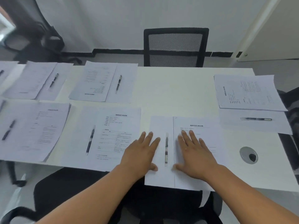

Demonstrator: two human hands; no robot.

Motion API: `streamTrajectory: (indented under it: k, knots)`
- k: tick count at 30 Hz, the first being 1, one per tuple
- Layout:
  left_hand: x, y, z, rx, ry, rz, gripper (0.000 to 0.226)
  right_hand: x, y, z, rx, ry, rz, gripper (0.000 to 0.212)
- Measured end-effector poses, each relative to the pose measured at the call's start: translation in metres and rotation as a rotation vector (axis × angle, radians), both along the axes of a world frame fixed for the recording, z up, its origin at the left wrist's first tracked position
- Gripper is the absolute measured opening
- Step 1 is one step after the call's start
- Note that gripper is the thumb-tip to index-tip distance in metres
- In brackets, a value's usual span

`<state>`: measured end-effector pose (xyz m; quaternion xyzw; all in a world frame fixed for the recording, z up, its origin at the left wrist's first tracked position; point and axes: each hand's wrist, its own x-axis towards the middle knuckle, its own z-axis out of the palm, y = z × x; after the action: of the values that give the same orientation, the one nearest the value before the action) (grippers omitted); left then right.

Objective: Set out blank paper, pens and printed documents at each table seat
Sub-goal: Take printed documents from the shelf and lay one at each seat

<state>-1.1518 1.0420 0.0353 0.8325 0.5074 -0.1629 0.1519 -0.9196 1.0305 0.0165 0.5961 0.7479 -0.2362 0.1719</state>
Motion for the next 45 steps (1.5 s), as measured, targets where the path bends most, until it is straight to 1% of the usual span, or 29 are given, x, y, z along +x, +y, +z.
streamTrajectory:
  k: [4, 7, 13, 17, 25, 29, 31, 33, 36, 40, 45]
  knots:
    - [-0.023, -0.006, 0.044, 0.063, 0.050, 0.080, 0.112, -0.029, 0.005, 0.042, 0.074, 0.055, 0.071, 0.106]
    - [-0.040, -0.014, 0.080, 0.126, 0.063, 0.150, 0.113, -0.049, 0.009, 0.082, 0.154, 0.079, 0.141, 0.102]
    - [-0.070, -0.037, 0.156, 0.228, 0.111, 0.251, 0.114, -0.075, 0.007, 0.151, 0.278, 0.119, 0.245, 0.101]
    - [-0.091, -0.072, 0.210, 0.301, 0.119, 0.338, 0.113, -0.092, -0.006, 0.197, 0.355, 0.149, 0.308, 0.100]
    - [-0.130, -0.129, 0.275, 0.396, 0.110, 0.405, 0.112, -0.131, -0.045, 0.264, 0.472, 0.184, 0.372, 0.098]
    - [-0.163, -0.151, 0.288, 0.425, 0.089, 0.430, 0.113, -0.164, -0.064, 0.281, 0.509, 0.183, 0.385, 0.097]
    - [-0.174, -0.156, 0.287, 0.425, 0.080, 0.428, 0.114, -0.175, -0.070, 0.282, 0.511, 0.167, 0.387, 0.096]
    - [-0.202, -0.170, 0.282, 0.427, 0.048, 0.425, 0.114, -0.206, -0.084, 0.281, 0.511, 0.140, 0.392, 0.096]
    - [-0.244, -0.191, 0.266, 0.391, 0.022, 0.419, 0.113, -0.257, -0.112, 0.273, 0.473, 0.100, 0.410, 0.096]
    - [-0.290, -0.212, 0.237, 0.318, -0.015, 0.355, 0.115, -0.316, -0.145, 0.253, 0.403, 0.070, 0.391, 0.098]
    - [-0.319, -0.224, 0.220, 0.255, -0.064, 0.320, 0.116, -0.344, -0.168, 0.240, 0.344, 0.064, 0.346, 0.094]
